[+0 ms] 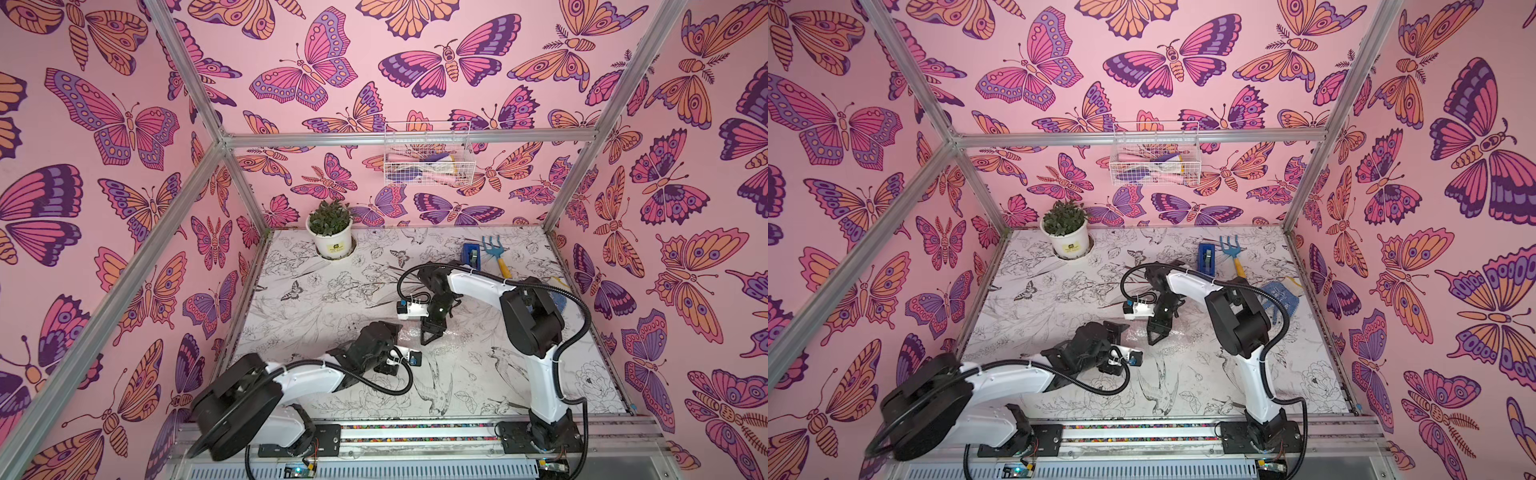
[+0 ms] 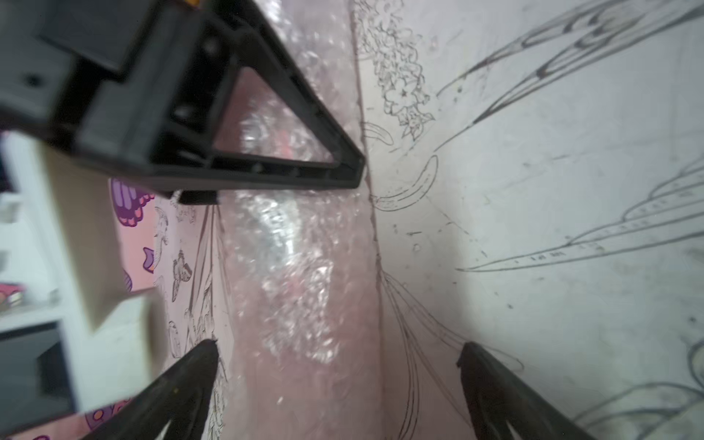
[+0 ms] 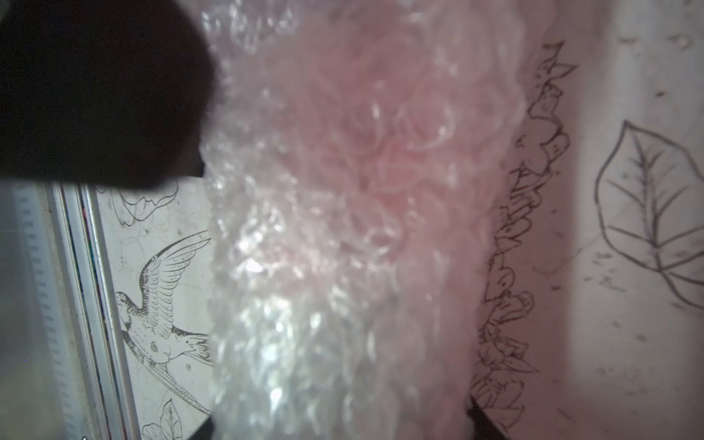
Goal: Wrap wine bottles in bubble wrap
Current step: Wrap the wine bottle in bubble wrap.
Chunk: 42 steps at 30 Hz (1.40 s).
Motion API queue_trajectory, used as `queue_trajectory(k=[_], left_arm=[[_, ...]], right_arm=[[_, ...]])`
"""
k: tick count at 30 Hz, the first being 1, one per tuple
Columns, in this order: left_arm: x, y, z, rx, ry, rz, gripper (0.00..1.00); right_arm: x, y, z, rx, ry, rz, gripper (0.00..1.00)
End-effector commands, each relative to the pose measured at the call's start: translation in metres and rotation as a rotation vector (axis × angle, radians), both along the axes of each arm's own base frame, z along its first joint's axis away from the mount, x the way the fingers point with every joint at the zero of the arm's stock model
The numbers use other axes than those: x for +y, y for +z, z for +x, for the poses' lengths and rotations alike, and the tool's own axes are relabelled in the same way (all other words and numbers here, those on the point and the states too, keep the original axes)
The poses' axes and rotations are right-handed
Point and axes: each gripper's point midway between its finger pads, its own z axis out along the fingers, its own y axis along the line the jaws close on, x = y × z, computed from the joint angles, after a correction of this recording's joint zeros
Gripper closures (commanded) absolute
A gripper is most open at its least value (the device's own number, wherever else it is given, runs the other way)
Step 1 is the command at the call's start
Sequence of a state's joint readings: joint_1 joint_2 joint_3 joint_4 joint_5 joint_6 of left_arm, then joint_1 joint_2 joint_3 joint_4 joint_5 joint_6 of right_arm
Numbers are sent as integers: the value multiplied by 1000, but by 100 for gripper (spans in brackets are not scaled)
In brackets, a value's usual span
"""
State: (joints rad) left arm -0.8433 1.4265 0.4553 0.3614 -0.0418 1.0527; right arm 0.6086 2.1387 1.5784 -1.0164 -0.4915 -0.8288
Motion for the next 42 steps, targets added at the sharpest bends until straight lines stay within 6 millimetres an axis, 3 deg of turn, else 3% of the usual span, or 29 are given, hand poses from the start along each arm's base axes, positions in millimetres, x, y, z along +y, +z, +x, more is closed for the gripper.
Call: queue_trajectory(k=[1, 6, 10, 13, 18, 20, 28, 31, 33, 37, 42], left_arm=[[-24, 15, 23, -116, -16, -38, 0], [-33, 0, 39, -118, 2, -35, 4], [-21, -33, 30, -14, -15, 62, 24], [-4, -54, 20, 94, 2, 123, 35], [16, -69, 9, 234, 46, 167, 47], [21, -74, 4, 271, 46, 194, 50], [29, -78, -7, 406, 43, 263, 55], [32, -71, -13, 491, 65, 264, 56], [35, -64, -19, 572, 84, 262, 57], [40, -46, -32, 780, 126, 274, 56], [43, -39, -38, 955, 160, 298, 56]], right_arm=[[-3, 7, -9, 85, -28, -15, 89], [-3, 9, -11, 90, -22, -9, 85], [-3, 11, -11, 86, -26, 2, 74], [-4, 15, -6, 67, -50, 27, 58], [-1, 25, 2, 8, -95, 83, 28], [0, 29, 8, -16, -131, 107, 0], [-16, 67, 36, -222, -297, 224, 1], [-37, 79, 59, -439, -411, 231, 1], [-53, 88, 63, -588, -441, 227, 1], [-70, 97, 45, -722, -424, 254, 1], [-51, 83, -5, -893, -127, 286, 1]])
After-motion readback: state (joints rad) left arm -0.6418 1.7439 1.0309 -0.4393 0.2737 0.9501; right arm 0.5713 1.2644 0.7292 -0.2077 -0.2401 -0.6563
